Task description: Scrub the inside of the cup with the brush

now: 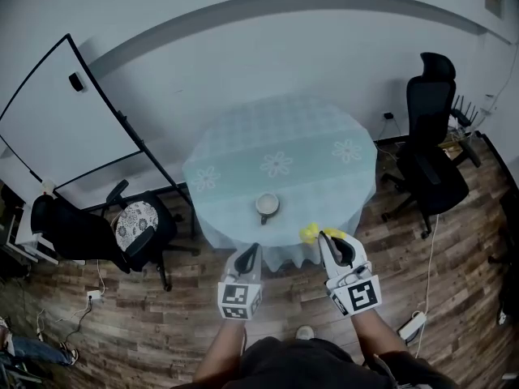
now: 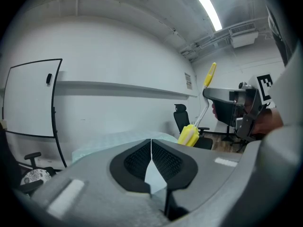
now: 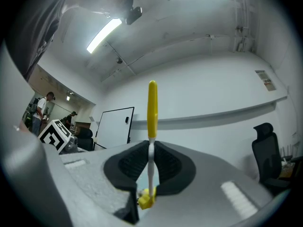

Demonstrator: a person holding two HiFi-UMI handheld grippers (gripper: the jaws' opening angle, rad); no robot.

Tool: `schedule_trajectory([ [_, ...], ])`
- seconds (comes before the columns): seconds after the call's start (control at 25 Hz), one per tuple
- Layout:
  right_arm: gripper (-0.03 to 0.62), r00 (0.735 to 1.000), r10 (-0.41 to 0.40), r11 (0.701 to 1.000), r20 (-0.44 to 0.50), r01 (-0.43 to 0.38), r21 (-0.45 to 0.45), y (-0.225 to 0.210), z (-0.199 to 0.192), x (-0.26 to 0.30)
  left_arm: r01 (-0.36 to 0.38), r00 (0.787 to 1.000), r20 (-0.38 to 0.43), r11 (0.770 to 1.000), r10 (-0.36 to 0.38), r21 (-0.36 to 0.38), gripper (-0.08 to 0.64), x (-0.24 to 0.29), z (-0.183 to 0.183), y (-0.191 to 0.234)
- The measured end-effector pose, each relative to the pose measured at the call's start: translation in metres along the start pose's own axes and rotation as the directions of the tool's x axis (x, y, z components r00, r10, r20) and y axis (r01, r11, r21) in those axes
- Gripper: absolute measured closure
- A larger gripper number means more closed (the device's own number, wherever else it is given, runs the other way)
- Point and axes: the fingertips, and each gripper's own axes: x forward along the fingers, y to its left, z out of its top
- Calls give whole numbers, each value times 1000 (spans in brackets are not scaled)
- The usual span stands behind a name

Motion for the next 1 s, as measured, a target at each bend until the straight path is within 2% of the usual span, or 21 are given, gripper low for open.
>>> schedule_trajectory([
  [0.36, 554, 999, 32, 999, 6, -32, 10, -14, -10, 38, -35, 999, -21, 999, 35, -13, 552, 30, -7, 26],
  [0.48, 554, 999, 44, 999, 7, -44, -6, -16, -14, 58, -32, 999, -25, 999, 33, 18, 552, 46, -9, 37],
  [0.6, 554, 999, 47, 999, 6, -47, -6, -15, -18, 81, -13, 1000, -8, 999, 14, 44, 552, 66, -5, 48],
  [0.8, 554, 1000, 31, 999, 3, -31, -32, -23, -23, 125, 22, 1000, -1, 999, -22, 33, 552, 103, 2, 77],
  [1.0, 554, 1000, 21, 998, -13, -21, -51, -25, -35, 166, 51, 999, -15, 998, -51, 22, 552, 138, -5, 111],
])
